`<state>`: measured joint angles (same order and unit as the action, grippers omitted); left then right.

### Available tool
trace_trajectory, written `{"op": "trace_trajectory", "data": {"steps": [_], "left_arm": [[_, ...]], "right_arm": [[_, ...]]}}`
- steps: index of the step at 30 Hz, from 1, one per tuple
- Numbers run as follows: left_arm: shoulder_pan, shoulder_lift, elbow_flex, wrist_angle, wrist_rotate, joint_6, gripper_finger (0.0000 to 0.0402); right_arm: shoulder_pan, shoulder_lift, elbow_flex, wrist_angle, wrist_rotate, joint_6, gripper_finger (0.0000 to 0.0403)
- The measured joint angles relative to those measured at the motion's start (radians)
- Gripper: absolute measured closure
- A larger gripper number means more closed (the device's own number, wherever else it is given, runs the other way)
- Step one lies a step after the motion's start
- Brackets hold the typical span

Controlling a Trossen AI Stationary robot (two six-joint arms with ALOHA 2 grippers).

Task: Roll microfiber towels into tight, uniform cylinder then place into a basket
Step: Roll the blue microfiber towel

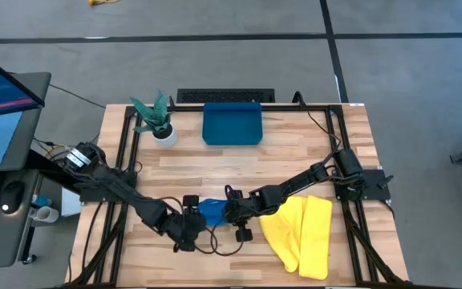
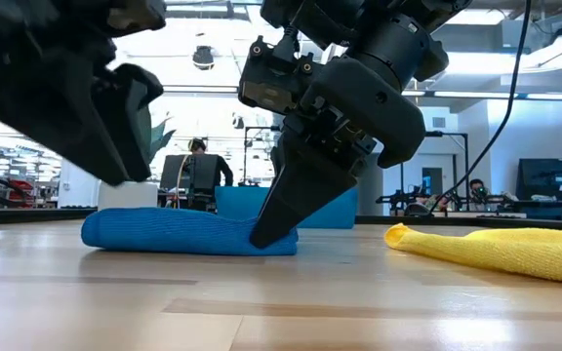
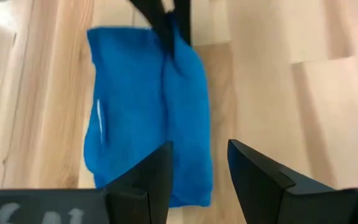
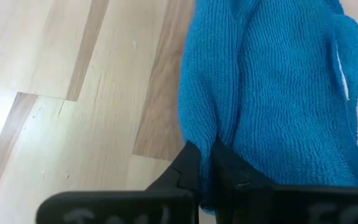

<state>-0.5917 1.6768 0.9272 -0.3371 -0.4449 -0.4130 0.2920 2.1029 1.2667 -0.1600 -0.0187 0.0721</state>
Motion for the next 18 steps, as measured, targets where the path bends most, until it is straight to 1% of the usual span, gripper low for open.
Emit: {"op": "trace_trajectory", "data": {"steps": [4, 9, 13, 16, 18], "left_arm": [[-0.001, 0.049, 0.000, 0.018, -0.006, -0.002, 0.0258], [0.004, 0.093, 0.000, 0.029, -0.007, -0.007, 0.0258], [0.035, 0.094, 0.000, -0.003, -0.009, -0.076, 0.0259], [0.065, 0.094, -0.001, -0.027, 0.006, -0.124, 0.0278], [0.087, 0.091, -0.020, 0.007, 0.063, -0.132, 0.0303]], "right_arm": [[0.000, 0.000, 0.000, 0.000, 0.000, 0.000, 0.0367], [0.000, 0.000, 0.000, 0.000, 0.000, 0.000, 0.0373], [-0.001, 0.000, 0.000, 0.000, -0.010, 0.000, 0.0369], [-0.001, 0.000, 0.000, 0.000, -0.020, 0.000, 0.0367], [-0.002, 0.000, 0.000, -0.001, -0.045, 0.000, 0.0370]]}}
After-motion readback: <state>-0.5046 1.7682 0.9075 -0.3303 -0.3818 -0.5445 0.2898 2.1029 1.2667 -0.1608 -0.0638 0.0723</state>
